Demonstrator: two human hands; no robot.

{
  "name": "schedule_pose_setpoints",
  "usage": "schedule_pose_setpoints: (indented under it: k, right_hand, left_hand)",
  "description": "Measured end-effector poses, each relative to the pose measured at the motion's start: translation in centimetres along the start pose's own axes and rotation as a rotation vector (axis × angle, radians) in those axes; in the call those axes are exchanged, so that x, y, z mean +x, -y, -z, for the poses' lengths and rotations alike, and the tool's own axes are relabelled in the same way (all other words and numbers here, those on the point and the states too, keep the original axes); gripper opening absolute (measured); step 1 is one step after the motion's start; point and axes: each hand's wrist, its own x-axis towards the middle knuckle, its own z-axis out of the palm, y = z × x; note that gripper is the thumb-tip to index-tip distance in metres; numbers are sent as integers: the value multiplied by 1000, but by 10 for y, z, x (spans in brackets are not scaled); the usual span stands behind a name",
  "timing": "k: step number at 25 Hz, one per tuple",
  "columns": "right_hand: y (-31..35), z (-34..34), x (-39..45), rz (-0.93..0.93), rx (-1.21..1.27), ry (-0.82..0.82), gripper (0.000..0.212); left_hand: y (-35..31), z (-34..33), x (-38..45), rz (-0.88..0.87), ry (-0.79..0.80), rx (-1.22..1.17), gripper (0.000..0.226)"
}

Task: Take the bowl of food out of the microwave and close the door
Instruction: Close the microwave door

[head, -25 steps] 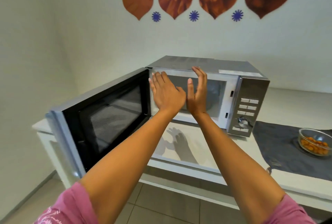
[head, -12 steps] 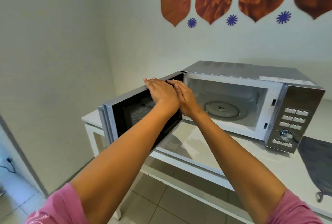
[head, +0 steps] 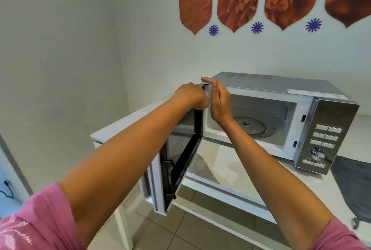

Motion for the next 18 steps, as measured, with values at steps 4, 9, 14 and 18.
schedule_pose_setpoints:
  k: [4,9,14,18]
  right_hand:
    - [14,20,14,42,14,-62,49]
    - [30,48,19,49,-30,-62,44]
    - [57,97,31,-104,-38,27,32]
    - [79,136,41,-198,-200,155,32]
  left_hand:
    - [-13,5,-6,-87,42,56,37]
    - [-27,11,-6,-188,115,46,35]
    - [-52,-12,2,-278,198,-75,44]
    - [-75,-34,11,-434,118,-245,73]
